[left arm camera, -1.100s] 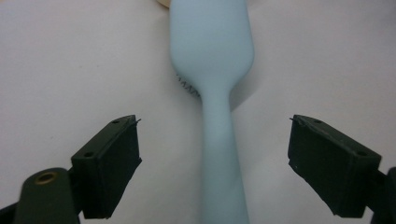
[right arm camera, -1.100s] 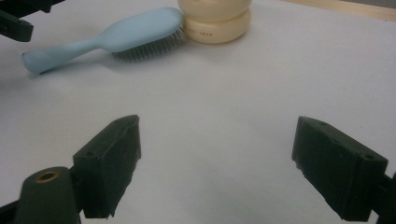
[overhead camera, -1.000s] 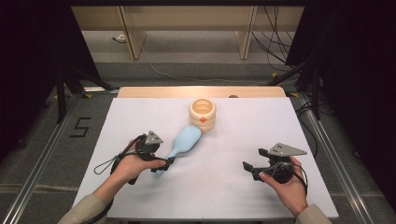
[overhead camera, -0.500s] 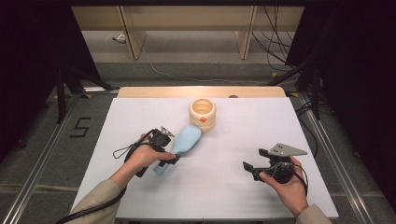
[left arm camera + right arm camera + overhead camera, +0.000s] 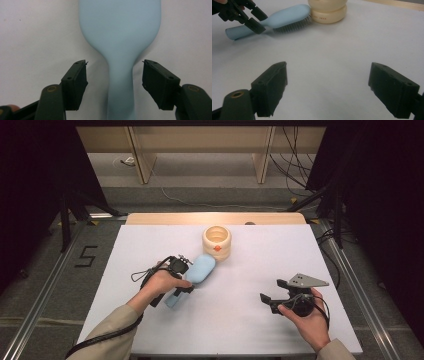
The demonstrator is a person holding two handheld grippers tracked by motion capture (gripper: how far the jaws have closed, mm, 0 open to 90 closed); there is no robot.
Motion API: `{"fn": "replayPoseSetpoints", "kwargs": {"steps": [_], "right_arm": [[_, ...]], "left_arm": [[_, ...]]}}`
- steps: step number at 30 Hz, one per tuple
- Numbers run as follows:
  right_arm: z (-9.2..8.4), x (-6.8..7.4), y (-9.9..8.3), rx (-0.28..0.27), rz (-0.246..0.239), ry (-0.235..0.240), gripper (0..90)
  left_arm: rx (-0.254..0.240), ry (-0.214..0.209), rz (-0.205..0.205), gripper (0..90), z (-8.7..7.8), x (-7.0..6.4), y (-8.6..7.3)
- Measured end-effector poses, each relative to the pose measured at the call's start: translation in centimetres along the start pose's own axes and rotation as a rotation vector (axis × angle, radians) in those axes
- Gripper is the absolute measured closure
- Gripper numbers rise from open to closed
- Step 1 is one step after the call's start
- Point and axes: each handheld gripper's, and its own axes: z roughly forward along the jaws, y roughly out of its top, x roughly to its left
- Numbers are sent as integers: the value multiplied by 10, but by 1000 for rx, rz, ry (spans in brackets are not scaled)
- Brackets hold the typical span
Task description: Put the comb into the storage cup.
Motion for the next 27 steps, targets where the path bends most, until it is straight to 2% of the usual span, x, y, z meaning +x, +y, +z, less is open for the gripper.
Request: {"fn": "replayPoseSetpoints", "kwargs": {"steps": [14, 27], "right_arm": [[0, 0, 0, -3, 3, 0, 165], [0, 0, 0, -3, 3, 2, 165]], "left_arm": [[53, -32, -14, 474, 3, 0, 7], [94, -29, -15, 511, 4, 0, 12]]}}
